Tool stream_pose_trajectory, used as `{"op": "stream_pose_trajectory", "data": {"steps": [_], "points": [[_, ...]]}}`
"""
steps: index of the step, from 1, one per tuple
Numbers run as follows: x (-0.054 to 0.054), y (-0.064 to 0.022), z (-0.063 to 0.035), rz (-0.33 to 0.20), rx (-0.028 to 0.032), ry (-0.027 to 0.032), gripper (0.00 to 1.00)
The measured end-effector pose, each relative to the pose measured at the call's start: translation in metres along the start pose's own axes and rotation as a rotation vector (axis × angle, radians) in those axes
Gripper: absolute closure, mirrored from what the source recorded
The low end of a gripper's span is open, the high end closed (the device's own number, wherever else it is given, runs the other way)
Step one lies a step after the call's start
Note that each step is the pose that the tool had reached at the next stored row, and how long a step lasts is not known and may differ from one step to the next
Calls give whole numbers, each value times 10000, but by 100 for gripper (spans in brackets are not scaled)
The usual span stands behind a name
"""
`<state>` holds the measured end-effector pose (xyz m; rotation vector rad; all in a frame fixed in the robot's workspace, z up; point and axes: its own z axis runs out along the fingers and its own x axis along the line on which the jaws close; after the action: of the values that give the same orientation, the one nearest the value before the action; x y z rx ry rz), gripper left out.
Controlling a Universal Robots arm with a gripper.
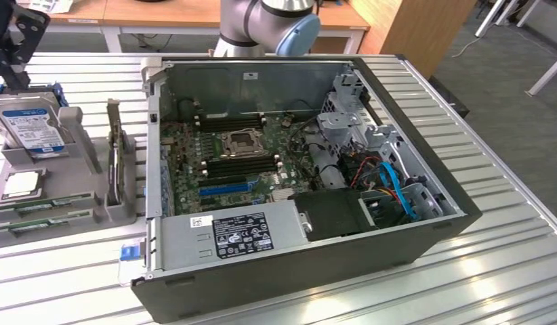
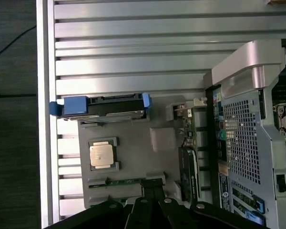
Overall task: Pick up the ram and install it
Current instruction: 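Reach for the ram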
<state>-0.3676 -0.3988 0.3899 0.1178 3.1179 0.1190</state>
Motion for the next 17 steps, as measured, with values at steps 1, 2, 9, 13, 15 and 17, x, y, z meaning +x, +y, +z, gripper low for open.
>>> {"op": "stream_pose_trajectory", "data": {"steps": [1,2,9,13,15,17], "points": [[26,-2,0,0,0,1,90],[53,-4,0,0,0,2,90],[226,-17,-1,0,1,9,90],[287,-22,-2,1,1,14,90],[306,-23,-1,1,1,16,90],[323,-25,-2,0,2,18,90]]}}
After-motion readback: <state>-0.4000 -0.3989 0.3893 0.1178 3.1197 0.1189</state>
